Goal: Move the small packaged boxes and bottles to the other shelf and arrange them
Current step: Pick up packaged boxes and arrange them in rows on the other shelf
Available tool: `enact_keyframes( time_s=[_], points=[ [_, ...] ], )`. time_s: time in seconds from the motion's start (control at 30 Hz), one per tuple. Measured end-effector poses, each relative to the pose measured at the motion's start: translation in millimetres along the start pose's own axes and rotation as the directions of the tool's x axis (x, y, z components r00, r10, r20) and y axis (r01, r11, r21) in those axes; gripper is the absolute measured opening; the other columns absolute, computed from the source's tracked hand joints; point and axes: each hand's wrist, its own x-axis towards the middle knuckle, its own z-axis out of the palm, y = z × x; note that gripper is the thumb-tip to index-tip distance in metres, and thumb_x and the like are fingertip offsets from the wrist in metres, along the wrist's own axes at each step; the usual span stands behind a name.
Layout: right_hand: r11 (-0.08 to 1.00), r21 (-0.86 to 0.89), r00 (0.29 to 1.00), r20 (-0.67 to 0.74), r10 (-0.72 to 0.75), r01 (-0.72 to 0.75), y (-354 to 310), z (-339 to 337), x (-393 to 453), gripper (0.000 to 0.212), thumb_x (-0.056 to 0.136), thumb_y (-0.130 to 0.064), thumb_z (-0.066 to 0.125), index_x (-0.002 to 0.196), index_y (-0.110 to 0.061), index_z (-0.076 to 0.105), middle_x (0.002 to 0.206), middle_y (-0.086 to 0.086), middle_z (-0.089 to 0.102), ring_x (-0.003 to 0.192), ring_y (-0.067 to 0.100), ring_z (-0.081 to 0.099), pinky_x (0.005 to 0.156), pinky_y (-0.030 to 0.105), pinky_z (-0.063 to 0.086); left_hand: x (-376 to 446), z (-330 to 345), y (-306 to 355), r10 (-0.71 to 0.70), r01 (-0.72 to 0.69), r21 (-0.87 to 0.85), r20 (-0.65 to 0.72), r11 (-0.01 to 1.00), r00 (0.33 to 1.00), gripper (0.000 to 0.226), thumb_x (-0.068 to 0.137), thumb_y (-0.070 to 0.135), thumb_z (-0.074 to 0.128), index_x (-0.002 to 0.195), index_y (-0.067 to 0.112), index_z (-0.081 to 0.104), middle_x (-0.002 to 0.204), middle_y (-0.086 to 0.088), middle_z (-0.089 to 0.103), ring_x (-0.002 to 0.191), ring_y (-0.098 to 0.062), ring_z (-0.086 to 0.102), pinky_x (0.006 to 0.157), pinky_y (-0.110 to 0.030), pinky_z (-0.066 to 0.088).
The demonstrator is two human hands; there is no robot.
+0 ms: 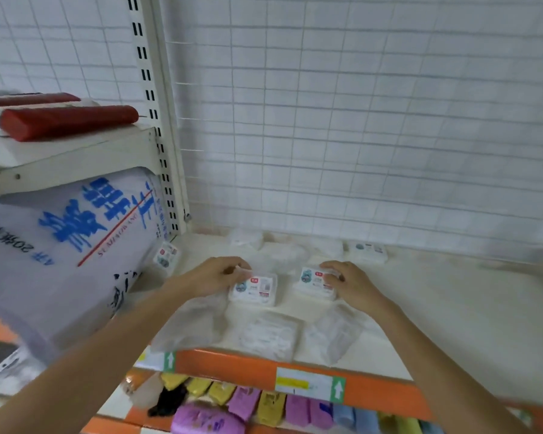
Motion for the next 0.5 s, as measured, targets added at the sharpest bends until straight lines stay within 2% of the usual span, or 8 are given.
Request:
enact_keyframes(
  time_s=[0.13,0.23,0.33,0.4,0.5],
  points=[
    [0.998,-0.053,0.998,0.044,0.048,-0.045,1.4,-2.5,-14.3,0.046,0.093,-0.03,0.053,0.137,-0.022,0.042,0.13,0.007,0.042,0.114,0.018,0.048,0.085,0.018,0.039,3.0,7.4,-0.9,0.068,-0.069,-0.071,-0.006,0.995,0.998,0.019,0.09,0.034,0.056,0.105,0.024,0.053,0.075,0.007,0.062,0.067,-0.004,0.055,0.065,-0.015,0.042],
    [0.994,-0.077,0.992,0.096,0.08,-0.073,-2.0,-2.1,-18.3,0.068,0.084,-0.034,0.066,0.142,-0.024,0.033,0.134,0.003,0.038,0.12,0.016,0.042,0.097,0.026,0.035,0.8,6.6,-2.5,0.106,-0.104,-0.057,0.029,0.993,0.994,0.027,0.084,0.037,0.062,0.107,0.025,0.052,0.09,0.006,0.059,0.084,-0.009,0.058,0.078,-0.021,0.047],
    [0.99,-0.124,0.986,0.14,0.085,-0.068,-7.3,-0.6,-16.0,0.083,0.076,-0.029,0.074,0.144,-0.022,0.028,0.136,0.002,0.035,0.124,0.016,0.038,0.102,0.029,0.035,-5.6,0.0,-5.9,0.093,-0.099,0.042,0.13,0.994,0.987,0.054,0.076,0.03,0.072,0.122,0.029,0.045,0.11,0.008,0.041,0.101,-0.007,0.049,0.091,-0.018,0.043],
    [0.987,-0.15,0.984,0.156,0.084,-0.061,-10.9,0.2,-12.7,0.085,0.075,-0.022,0.075,0.145,-0.02,0.025,0.139,0.004,0.032,0.129,0.018,0.034,0.101,0.028,0.032,-9.0,0.8,-8.8,0.093,-0.111,0.105,0.168,0.988,0.981,0.073,0.07,0.027,0.077,0.13,0.03,0.035,0.116,0.01,0.032,0.105,-0.004,0.044,0.095,-0.017,0.041],
    [0.983,-0.18,0.985,0.152,0.076,-0.048,-13.3,0.7,-9.1,0.083,0.074,-0.012,0.073,0.143,-0.015,0.027,0.139,0.008,0.033,0.127,0.02,0.036,0.094,0.023,0.033,-10.4,7.0,-6.1,0.117,-0.145,0.179,0.157,0.973,0.981,0.076,0.069,0.031,0.076,0.13,0.03,0.031,0.118,0.012,0.029,0.106,-0.002,0.042,0.092,-0.021,0.045]
  ],
)
